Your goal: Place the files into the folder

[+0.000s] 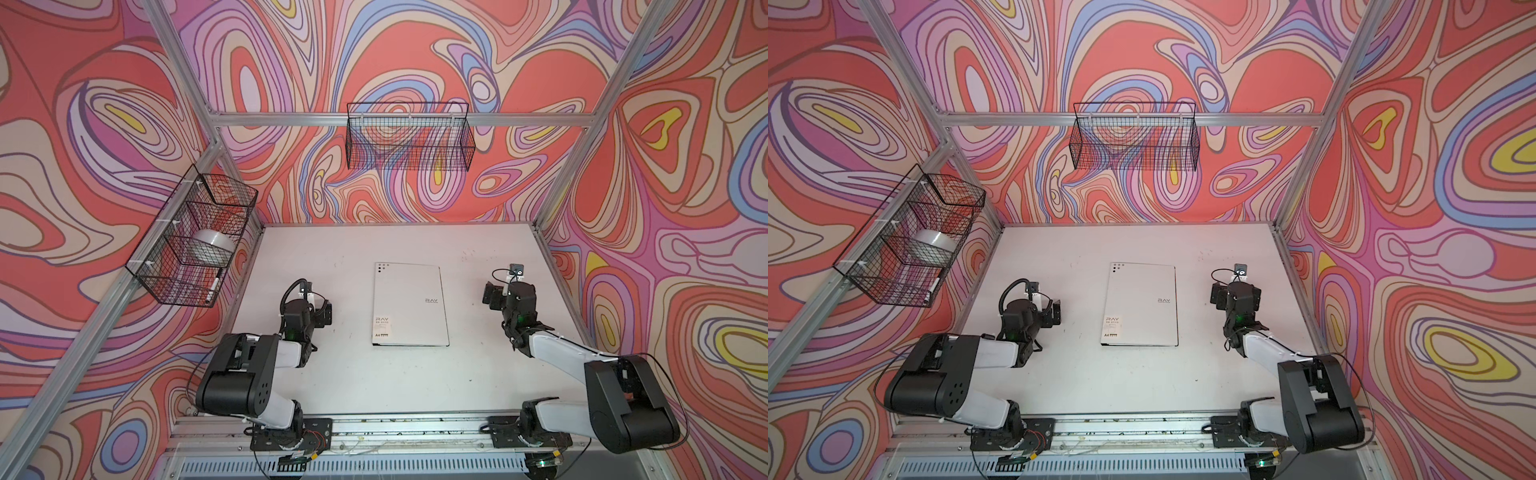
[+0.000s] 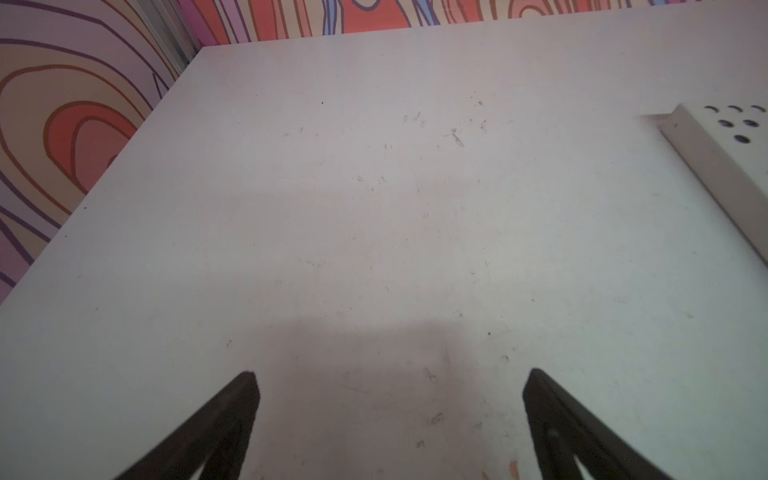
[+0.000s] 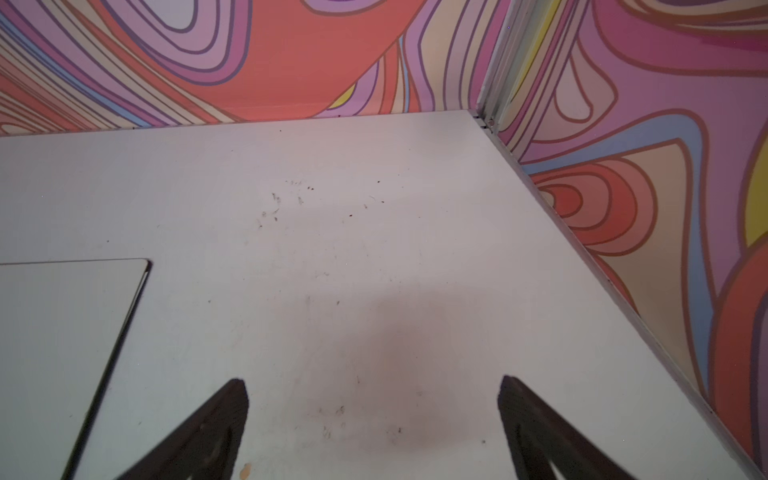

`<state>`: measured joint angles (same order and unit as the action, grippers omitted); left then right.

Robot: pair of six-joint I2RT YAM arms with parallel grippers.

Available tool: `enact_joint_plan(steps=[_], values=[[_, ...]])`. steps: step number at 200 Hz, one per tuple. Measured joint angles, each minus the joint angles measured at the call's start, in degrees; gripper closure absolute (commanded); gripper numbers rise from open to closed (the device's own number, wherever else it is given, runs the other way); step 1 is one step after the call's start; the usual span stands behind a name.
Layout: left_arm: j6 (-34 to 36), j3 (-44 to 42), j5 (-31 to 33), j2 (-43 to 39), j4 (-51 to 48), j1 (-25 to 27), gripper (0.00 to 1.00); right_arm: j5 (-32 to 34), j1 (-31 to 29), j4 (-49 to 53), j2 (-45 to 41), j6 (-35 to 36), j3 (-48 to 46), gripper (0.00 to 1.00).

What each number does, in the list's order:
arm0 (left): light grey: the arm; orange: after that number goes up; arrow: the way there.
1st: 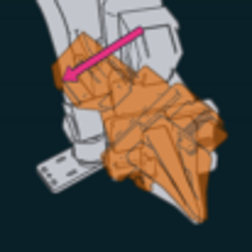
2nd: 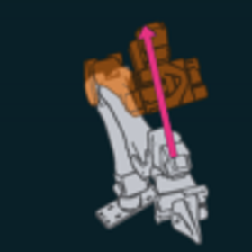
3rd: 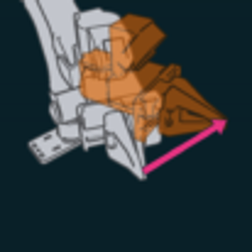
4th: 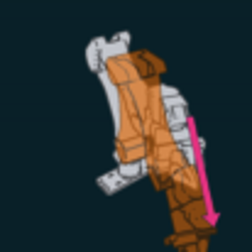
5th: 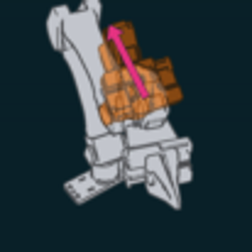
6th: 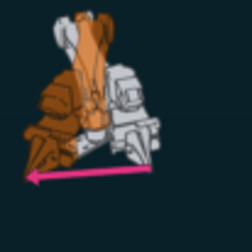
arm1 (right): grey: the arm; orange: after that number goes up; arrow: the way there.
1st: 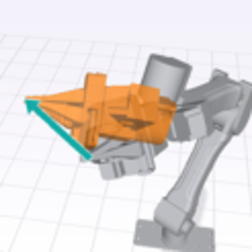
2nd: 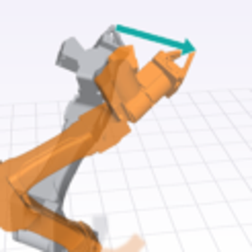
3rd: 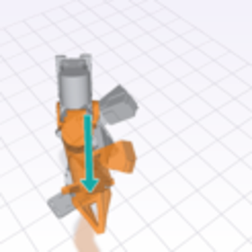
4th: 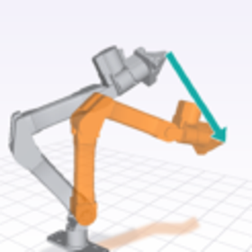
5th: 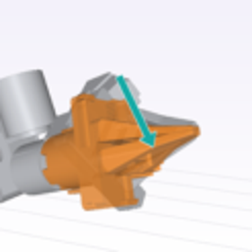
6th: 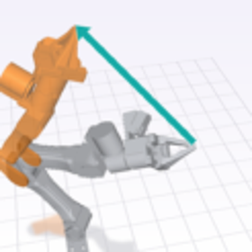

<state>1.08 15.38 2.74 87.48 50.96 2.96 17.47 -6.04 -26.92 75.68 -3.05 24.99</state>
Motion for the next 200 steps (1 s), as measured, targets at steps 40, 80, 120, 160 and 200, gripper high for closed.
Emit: enact_joint_plan(steps=[40,80,120,160,200], values=[[0.2,3.5,0.7,0.5,0.4,0.0,0.00,-2.5,2.5,-16.9,9.7,0.7,-2.9,0.01],[-0.1,6.1,0.8,0.5,0.0,-0.4,0.00,-7.4,5.1,-32.5,22.1,0.3,-4.5,0.01],[-0.1,6.1,0.8,0.5,-0.2,-0.4,0.00,-12.1,7.4,-30.5,22.9,-0.1,0.0,0.01],[-0.1,6.1,0.8,0.5,-0.2,-0.4,0.00,-13.5,7.4,-29.9,22.9,-0.1,1.3,0.01],[-0.1,6.1,0.8,0.5,-0.2,-0.4,0.00,-13.9,7.4,-29.4,22.9,-0.1,1.3,0.01]])
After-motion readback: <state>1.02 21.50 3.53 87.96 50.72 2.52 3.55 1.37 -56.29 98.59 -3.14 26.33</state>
